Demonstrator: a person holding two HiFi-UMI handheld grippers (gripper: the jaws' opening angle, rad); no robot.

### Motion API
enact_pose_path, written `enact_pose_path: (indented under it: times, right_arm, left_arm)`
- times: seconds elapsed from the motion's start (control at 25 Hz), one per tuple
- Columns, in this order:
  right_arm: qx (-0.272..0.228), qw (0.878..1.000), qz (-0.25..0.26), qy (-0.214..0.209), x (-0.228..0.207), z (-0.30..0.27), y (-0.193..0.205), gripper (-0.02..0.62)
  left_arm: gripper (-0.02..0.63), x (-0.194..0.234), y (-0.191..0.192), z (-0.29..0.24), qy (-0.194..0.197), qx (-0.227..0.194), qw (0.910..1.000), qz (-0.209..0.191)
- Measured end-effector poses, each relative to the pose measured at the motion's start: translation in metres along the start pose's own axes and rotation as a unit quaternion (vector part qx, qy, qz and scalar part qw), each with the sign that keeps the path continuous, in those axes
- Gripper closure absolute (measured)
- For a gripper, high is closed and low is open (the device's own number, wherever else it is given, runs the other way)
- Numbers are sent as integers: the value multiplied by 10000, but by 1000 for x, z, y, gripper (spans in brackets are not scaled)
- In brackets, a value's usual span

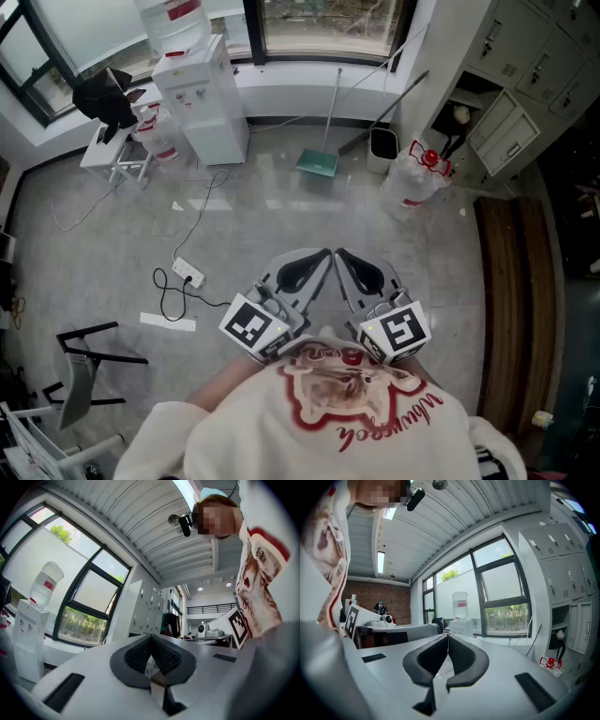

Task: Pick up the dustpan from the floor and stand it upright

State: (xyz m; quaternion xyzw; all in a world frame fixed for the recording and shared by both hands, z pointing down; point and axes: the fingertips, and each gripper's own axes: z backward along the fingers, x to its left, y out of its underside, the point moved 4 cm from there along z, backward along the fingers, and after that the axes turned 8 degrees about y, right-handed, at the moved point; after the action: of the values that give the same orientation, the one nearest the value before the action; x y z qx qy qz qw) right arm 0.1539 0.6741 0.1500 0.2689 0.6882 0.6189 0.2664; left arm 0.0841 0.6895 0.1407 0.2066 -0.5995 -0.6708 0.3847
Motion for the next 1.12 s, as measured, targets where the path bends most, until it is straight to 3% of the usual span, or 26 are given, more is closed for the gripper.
enact_pose_path:
  times: [1.12]
  right_arm:
    - [-55,9994,39,342,30,-20,2,571]
  left_arm:
    - [586,22,-9,41,34,-84,10000,-8]
